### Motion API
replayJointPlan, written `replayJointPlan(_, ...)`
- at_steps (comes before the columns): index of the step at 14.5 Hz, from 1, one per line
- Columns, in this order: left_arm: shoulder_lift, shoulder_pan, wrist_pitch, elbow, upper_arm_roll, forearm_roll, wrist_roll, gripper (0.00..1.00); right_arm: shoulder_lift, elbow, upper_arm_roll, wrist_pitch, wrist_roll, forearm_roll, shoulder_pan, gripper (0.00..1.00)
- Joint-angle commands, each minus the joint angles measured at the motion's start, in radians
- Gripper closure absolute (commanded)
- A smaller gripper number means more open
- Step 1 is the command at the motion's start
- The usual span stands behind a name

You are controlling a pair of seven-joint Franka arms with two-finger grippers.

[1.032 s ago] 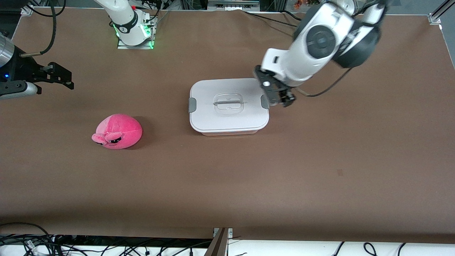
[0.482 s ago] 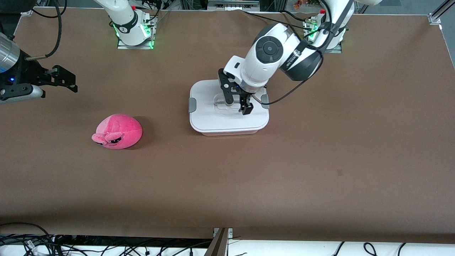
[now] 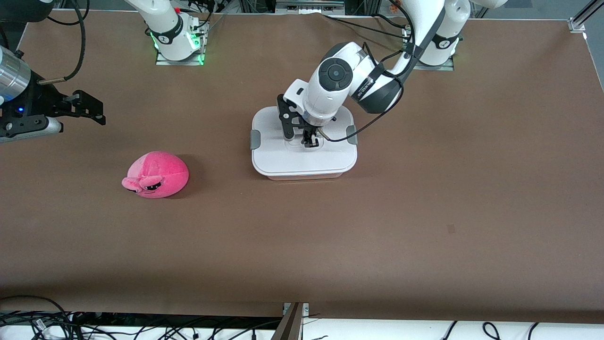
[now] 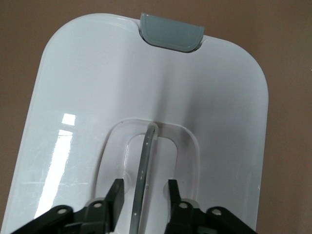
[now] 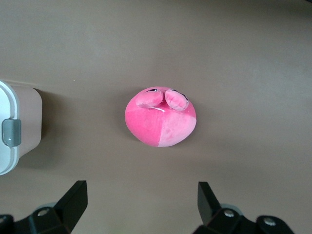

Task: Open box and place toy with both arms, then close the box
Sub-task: 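Lift the lid with the left gripper while the right gripper grasps the toy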

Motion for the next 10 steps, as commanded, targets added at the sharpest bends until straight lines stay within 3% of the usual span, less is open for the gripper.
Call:
replayJointPlan(1, 0.004, -0.012, -0.008, 0.026, 0.017, -0.025, 0.030, 1.00, 0.005, 0.012, 0.000, -0.001, -0.016, 0.017, -0.006, 0.00)
replayJointPlan(6, -0.053, -0.010, -0.100, 0.049, 0.006, -0.025, 0.072, 1.00, 0.007, 0.013, 0.000, -0.011, -0.019, 0.003, -0.003, 0.00)
replayJointPlan(10, -0.060, 0.005, -0.294, 0.213, -0.005, -0.027, 0.116, 1.00, 0.017, -0.011, 0.000, -0.010, -0.017, 0.011, -0.001, 0.00)
